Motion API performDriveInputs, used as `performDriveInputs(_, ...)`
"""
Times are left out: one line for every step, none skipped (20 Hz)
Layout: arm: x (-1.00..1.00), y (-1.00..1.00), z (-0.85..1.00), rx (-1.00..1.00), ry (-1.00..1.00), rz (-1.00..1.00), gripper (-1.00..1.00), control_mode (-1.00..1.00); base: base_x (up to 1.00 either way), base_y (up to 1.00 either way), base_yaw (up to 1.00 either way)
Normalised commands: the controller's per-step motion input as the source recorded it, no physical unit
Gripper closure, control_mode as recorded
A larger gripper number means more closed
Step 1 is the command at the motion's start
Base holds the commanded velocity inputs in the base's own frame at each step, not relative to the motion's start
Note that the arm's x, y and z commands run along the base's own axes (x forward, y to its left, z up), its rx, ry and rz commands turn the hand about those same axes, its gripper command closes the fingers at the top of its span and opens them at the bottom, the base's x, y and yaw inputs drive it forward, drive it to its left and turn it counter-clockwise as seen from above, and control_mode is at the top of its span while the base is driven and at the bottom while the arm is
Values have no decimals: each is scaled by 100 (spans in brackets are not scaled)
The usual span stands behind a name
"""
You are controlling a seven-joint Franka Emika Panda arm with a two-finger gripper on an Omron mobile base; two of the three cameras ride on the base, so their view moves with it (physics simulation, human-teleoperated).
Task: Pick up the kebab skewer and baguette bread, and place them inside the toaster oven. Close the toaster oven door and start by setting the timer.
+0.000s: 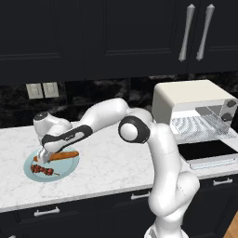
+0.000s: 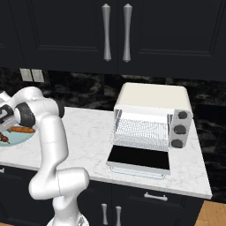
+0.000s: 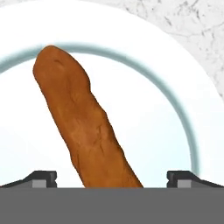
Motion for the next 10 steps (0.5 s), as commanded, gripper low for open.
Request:
performDriveInputs(0,-7,-36,0,0,4,-100,-100,0,0,0)
performDriveInputs(0,-13,-41,0,0,4,-100,-100,0,0,0)
performDriveInputs(0,-24,-41,0,0,5,-100,-100,0,0,0)
performDriveInputs(0,-25,-36,0,0,5,-100,-100,0,0,0)
performDriveInputs(0,-29,-34,0,0,6,-100,-100,0,0,0)
performDriveInputs(7,-29,-24,0,0,7,-100,-100,0,0,0)
performDriveInputs(16,-25,-13,0,0,7,-100,-100,0,0,0)
performDriveInputs(11,-21,-7,0,0,7,-100,-100,0,0,0)
performDriveInputs(4,-9,-3,0,-1,8,100,-100,0,0,0)
performDriveInputs(0,-12,-4,0,-5,8,100,-100,0,0,0)
